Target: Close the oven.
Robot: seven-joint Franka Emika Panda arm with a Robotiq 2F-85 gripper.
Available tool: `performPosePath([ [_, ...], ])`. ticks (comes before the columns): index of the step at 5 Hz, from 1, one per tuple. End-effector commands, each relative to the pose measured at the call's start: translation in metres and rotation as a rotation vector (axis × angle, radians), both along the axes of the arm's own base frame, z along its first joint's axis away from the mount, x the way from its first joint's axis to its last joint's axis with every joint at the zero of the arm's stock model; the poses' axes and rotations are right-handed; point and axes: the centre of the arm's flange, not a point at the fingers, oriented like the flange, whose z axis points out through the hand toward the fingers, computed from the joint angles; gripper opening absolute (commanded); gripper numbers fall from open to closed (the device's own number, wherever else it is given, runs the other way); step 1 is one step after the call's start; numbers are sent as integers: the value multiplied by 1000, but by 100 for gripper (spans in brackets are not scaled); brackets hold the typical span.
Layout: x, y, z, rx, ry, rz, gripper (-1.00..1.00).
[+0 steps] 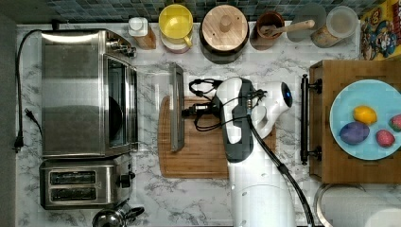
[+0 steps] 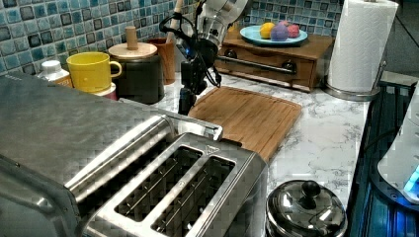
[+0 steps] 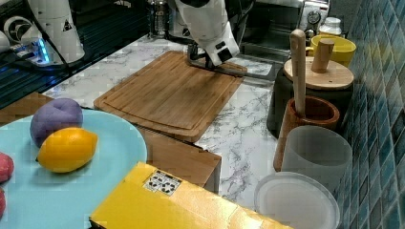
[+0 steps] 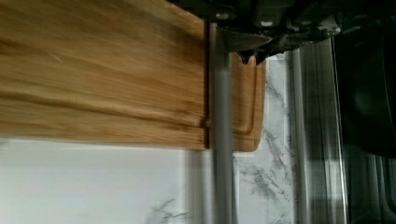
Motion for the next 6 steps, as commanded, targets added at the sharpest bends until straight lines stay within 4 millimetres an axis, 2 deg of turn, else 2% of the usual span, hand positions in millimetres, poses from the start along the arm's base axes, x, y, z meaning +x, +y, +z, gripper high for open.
performPosePath([
  [1, 55, 31, 45, -5, -71, -15, -100],
  [2, 56, 26, 42, 42, -61, -24, -100],
  [3, 58, 36, 37, 86, -33, 1, -100],
  [4, 57, 47, 42, 95, -17, 13, -100],
  [5, 55, 64, 55, 97, -16, 46, -100],
  [6, 47, 84, 94, 104, -69, 67, -100],
])
